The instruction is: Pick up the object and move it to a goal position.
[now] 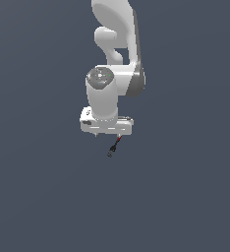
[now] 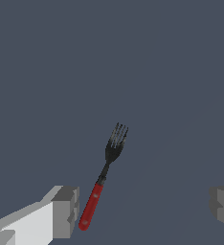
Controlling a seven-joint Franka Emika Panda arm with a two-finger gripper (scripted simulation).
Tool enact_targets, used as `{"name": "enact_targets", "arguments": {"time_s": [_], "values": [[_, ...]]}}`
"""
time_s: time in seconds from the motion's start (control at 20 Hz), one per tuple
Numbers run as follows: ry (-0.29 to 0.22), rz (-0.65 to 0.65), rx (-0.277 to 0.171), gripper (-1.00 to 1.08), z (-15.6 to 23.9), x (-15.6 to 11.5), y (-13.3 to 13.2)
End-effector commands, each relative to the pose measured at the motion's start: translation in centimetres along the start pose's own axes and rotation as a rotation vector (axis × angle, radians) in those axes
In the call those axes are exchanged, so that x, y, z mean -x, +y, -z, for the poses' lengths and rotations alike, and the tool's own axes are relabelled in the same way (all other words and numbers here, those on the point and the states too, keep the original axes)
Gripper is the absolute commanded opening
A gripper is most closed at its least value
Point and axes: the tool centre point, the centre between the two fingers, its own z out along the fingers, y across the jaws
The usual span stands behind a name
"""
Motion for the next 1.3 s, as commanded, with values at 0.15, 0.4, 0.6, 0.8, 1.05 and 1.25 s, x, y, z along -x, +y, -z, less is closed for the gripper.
{"name": "enact_targets", "arguments": {"time_s": [0.15, 0.4, 0.6, 0.8, 1.05, 1.25], "values": [[0.000, -0.006, 0.000, 1.00, -0.2, 0.1, -0.1], [0.006, -0.042, 0.000, 1.00, -1.2, 0.4, -0.6], [0.014, -0.092, 0.001, 1.00, -2.5, 1.0, -1.2], [0.025, -0.161, 0.002, 1.00, -4.3, 1.9, -1.9], [0.041, -0.259, 0.003, 1.00, -6.7, 3.3, -2.8], [0.052, -0.318, 0.003, 1.00, -8.1, 4.2, -3.3]]}}
